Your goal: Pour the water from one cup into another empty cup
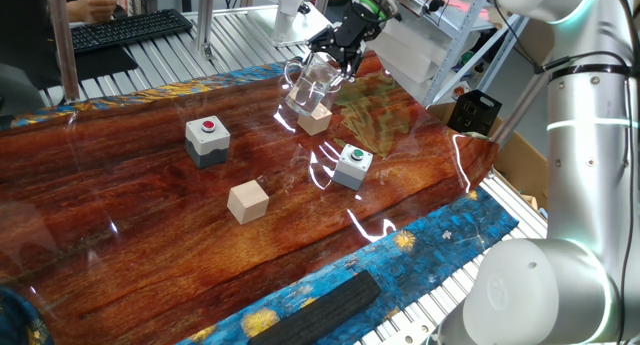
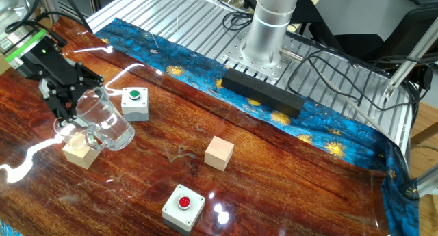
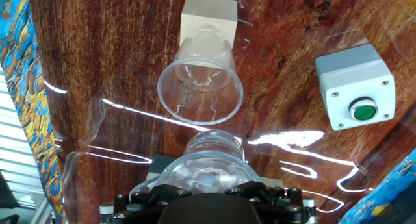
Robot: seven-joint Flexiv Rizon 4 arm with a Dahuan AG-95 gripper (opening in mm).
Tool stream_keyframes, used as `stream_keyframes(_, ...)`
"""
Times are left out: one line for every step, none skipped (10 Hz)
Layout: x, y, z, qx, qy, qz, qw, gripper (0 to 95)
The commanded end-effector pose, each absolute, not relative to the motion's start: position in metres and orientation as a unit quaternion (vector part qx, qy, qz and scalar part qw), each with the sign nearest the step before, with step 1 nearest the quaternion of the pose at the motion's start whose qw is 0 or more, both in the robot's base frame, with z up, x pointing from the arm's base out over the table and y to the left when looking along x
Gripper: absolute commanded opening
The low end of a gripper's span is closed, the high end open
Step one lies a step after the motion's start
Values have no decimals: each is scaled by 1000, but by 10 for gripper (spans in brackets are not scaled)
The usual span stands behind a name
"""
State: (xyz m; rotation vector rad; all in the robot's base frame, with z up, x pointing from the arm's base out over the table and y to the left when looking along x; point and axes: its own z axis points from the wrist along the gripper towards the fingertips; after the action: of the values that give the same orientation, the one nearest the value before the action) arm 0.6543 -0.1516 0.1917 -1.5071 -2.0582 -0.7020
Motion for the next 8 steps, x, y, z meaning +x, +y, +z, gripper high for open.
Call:
stream_keyframes(655,-152,192,-551,-753,-258,249,0)
stream_keyframes(655,-152,192,-551,-753,-259,250,0)
stream_keyframes(655,-152,192,-550,-754,-259,250,0)
stream_keyframes(655,-152,192,-550,-753,-259,251,0)
stream_keyframes(655,-152,192,-549,-754,-259,251,0)
stream_keyframes(655,-152,192,-549,-753,-261,253,0)
stream_keyframes(655,-151,192,-550,-752,-262,254,0)
stream_keyframes(655,-151,192,-549,-752,-262,254,0)
